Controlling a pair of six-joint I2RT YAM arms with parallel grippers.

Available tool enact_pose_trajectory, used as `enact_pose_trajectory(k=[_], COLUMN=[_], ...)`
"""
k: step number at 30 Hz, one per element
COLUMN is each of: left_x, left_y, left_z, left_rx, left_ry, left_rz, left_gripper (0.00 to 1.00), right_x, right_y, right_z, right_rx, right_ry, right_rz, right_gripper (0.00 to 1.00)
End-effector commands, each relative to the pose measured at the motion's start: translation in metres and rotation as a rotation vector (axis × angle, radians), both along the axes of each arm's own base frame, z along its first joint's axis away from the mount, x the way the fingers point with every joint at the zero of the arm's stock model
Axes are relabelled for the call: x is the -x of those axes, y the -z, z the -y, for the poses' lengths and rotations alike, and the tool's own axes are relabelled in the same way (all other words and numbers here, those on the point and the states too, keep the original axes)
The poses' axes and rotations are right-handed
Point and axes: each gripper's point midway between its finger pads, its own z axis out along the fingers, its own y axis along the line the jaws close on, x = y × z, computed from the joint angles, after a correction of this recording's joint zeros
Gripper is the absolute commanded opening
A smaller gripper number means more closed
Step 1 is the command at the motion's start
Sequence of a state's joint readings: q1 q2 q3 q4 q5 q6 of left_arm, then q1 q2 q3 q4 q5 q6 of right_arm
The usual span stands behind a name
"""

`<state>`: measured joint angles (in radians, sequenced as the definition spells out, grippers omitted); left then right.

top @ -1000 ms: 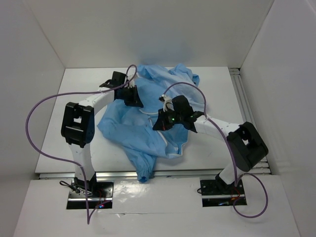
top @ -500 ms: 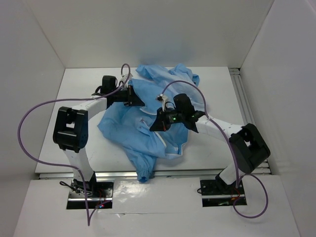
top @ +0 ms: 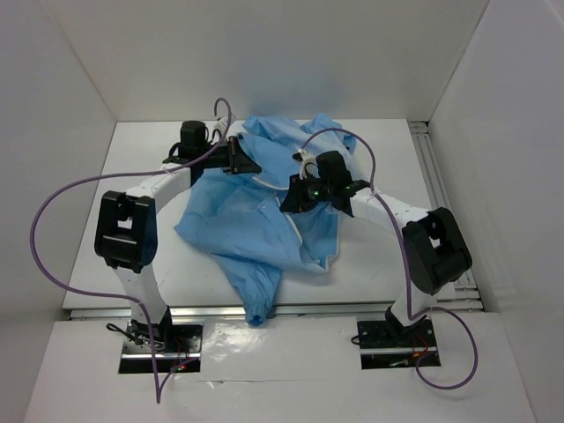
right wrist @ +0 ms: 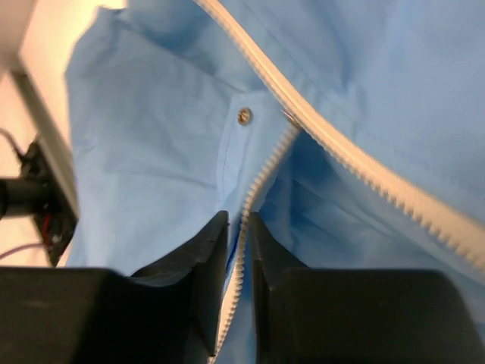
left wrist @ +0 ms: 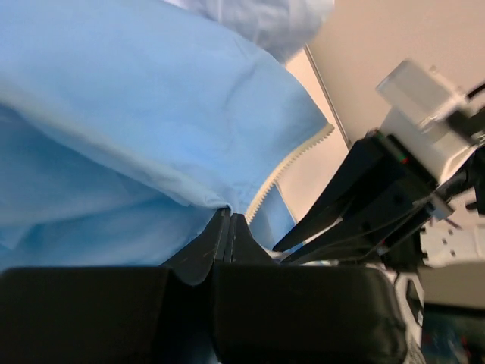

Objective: Zip up the jacket

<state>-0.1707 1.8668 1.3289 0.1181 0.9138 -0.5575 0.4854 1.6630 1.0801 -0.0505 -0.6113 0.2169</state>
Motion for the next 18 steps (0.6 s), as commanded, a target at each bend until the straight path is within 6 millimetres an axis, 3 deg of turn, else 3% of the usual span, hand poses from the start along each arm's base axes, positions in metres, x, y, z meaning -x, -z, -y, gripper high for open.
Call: enact_pose_trajectory(k=[1, 2, 10, 12, 18], left_x=[-0.025, -0.025, -0.044, -0.047, -0.051], left_y=[-0.012, -0.001, 0.012, 0.009, 0.013], left_z=[0.003, 0.008, 0.011, 0.01, 0.006], left_rx=[-0.061, -0.067, -0.078, -0.079, -0.102], left_ry=[-0.111, -0.1, -0.119, -0.127, -0.169], left_rz=[0.043, 0.021, -0.012, -0.001, -0.026], left_gripper=[0.0, 0.0, 0.0, 0.0, 0.0], right_x=[-0.028, -0.032, -0.051, -0.055, -0.055], right_y=[0.002, 0.002, -0.006, -0.019, -0.006], right_z=[0.022, 0.024, 0.04, 0.036, 0.021], right_rx=[0.127, 0.126, 0.152, 0.142, 0.111], right_ry=[0.173, 0.202, 0.369, 0.39, 0.418], right_rz=[0.046, 0.047, 0.069, 0.095, 0.017], right_gripper=[0.31, 0.32, 0.44, 0.44, 0.53])
